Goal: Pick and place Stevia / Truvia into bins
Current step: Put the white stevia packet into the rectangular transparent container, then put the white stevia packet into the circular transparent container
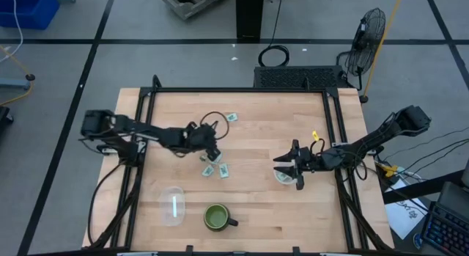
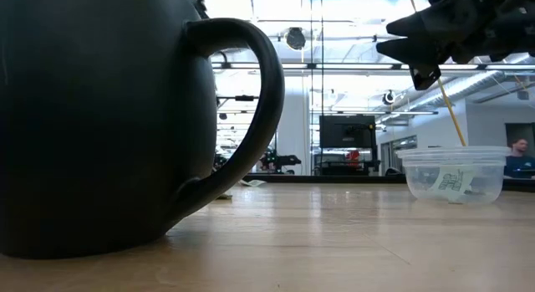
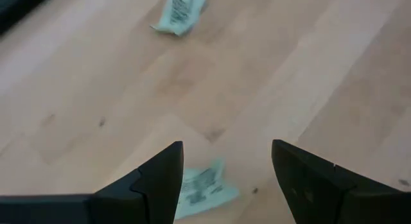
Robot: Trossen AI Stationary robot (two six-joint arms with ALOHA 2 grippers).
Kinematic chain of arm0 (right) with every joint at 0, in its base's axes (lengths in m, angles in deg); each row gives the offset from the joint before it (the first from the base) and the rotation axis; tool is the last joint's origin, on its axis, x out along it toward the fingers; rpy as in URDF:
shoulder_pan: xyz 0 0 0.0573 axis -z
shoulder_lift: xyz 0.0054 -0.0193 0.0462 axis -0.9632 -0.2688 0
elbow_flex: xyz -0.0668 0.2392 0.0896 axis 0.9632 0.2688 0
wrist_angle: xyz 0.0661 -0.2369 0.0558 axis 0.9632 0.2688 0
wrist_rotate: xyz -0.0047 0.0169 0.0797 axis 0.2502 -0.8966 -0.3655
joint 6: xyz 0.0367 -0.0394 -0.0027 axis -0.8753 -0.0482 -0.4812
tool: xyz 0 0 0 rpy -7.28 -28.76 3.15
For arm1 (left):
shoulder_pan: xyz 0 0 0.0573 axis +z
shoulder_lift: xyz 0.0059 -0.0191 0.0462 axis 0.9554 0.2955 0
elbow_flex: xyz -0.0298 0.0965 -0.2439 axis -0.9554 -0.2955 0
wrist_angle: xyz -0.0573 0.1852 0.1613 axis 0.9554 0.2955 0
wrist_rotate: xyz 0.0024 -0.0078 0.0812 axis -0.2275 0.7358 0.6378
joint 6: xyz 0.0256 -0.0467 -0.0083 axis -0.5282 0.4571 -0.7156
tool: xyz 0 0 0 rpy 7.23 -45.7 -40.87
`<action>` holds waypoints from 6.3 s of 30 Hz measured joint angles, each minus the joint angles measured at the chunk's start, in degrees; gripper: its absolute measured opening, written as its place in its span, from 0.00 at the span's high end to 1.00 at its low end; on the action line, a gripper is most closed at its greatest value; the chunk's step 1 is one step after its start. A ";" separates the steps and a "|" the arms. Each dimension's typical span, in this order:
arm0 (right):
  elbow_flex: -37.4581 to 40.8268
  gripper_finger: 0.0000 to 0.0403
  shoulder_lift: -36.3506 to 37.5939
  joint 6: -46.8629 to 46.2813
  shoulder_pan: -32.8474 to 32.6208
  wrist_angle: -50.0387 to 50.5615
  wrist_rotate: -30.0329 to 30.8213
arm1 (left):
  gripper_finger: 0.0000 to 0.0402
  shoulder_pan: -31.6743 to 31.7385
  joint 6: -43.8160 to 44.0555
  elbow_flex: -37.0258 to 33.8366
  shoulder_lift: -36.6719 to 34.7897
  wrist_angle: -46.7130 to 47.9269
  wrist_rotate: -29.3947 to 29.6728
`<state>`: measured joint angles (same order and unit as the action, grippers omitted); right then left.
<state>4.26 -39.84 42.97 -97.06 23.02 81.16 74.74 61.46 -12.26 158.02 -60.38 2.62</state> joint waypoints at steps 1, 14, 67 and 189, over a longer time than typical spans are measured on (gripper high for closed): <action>0.00 0.64 0.00 0.00 0.00 -0.01 0.00 | 0.39 0.43 -0.09 1.16 1.21 1.42 -1.05; 0.00 0.64 0.00 0.85 0.00 -0.01 -0.07 | 0.39 1.36 -2.43 8.01 10.61 13.82 -0.61; 0.00 0.64 -0.02 -2.45 0.02 2.41 -0.09 | 0.98 -18.52 15.92 8.03 -16.12 35.62 -16.97; -51.95 0.47 -53.70 -22.15 53.00 38.28 -40.69 | 0.54 -8.10 -26.69 -39.68 -53.15 -48.44 -39.45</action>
<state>-47.69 -93.54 20.82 -44.06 61.30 40.47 66.64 34.76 -51.95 104.87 -108.82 -36.82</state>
